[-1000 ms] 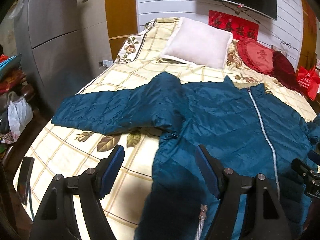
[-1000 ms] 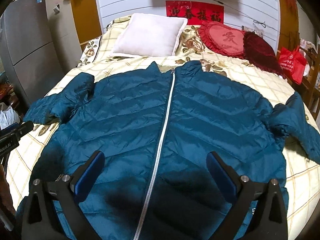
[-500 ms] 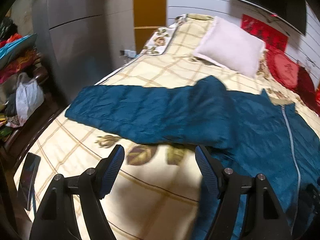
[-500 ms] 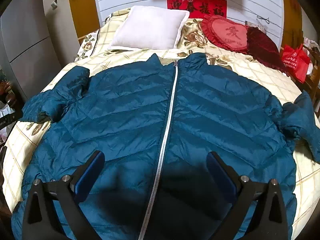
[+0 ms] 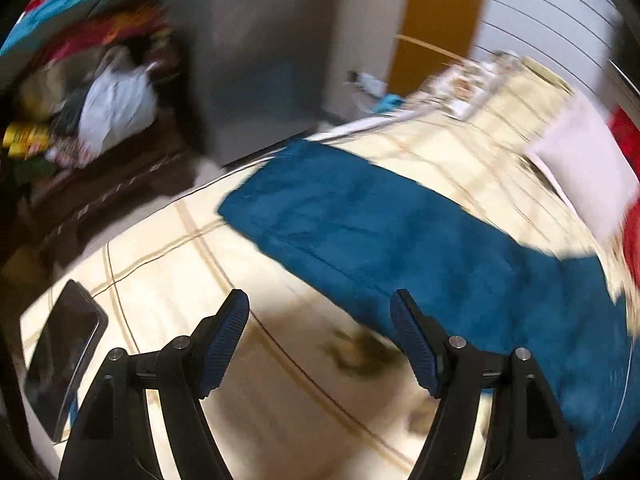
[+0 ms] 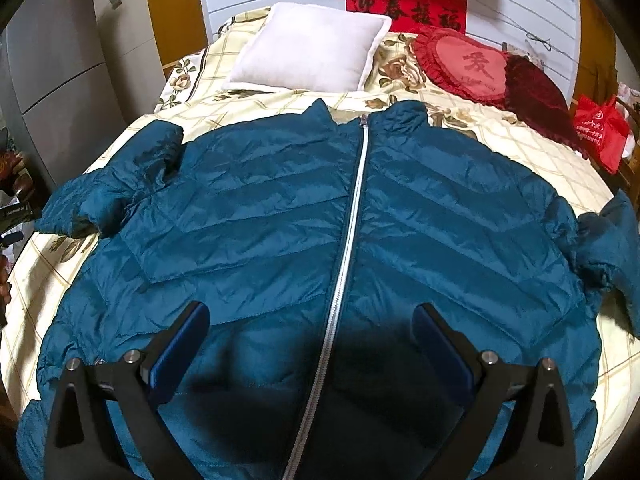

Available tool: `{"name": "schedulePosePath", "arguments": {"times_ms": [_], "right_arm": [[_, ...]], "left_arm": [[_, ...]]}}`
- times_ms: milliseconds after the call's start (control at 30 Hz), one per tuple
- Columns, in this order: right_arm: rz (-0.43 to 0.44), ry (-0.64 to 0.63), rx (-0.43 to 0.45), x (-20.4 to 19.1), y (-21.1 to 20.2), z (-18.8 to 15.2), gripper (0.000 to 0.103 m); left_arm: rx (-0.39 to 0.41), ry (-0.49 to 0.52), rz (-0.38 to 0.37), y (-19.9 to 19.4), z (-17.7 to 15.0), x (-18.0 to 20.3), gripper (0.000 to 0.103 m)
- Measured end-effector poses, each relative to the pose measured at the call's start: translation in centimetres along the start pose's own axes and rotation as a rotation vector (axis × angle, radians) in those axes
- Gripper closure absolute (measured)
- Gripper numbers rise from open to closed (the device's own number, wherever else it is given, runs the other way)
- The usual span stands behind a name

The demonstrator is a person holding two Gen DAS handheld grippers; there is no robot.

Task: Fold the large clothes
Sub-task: 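Move the left tool to the sleeve nearest it and grasp the cuff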

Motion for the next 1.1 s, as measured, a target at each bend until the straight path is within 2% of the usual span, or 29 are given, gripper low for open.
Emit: {"name": "schedulePosePath", "arguments": {"times_ms": [100, 200, 367, 633, 800, 867, 933, 1000, 1100], "right_arm": [[0.006, -0.005, -0.005, -0.3, 0.3, -0.1, 0.000], [0.008, -0.026, -0.003, -0.8, 0.5, 0.0, 0.000], [0.011, -0.055, 0.002, -1.8, 0.9, 0.3, 0.000], [-0.007, -0.074, 0.000, -2.5, 2.7, 0.9, 0.000], [-0.017, -0.052, -0.004, -2.6, 4.2, 2.0, 0.000], [-0.016, -0.041, -0.014, -2.5, 4.6, 2.1, 0.000], [-0.007, -0.030, -0.017, -2.5, 4.5, 1.9, 0.000], [-0.010, -0.035, -0.021, -2.3, 4.5, 1.6, 0.000], [-0.026, -0.047, -0.021, -1.9, 4.3, 1.3, 0.000]], "left_arm": [[-0.029, -0.109, 0.009, 2.4, 0.4, -2.2, 0.047], [-0.047, -0.161, 0.015, 4.2, 0.7, -2.8, 0.047], [-0.046, -0.147, 0.065, 5.7, 1.2, -2.5, 0.047], [-0.035, -0.194, 0.042, 7.2, 1.7, -2.7, 0.049], [-0.033, -0.189, 0.046, 7.5, 2.1, -2.6, 0.049], [-0.024, -0.193, 0.029, 7.5, 2.4, -2.5, 0.059], [-0.006, -0.205, -0.019, 7.7, 2.6, -2.3, 0.094], [-0.001, -0.225, -0.075, 7.8, 2.6, -2.2, 0.103], [0.036, -0.270, -0.134, 6.3, 2.9, -2.2, 0.103]]}}
Point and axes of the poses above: each gripper's, at about its wrist camera, not at the fingertips, and y roughly the way its jaws point, x to its right, z to its top, the point moved 8 cm from there along y, roughly the way its jaws point, and after that the axes turned 14 degrees about y, right-handed, at the moved point
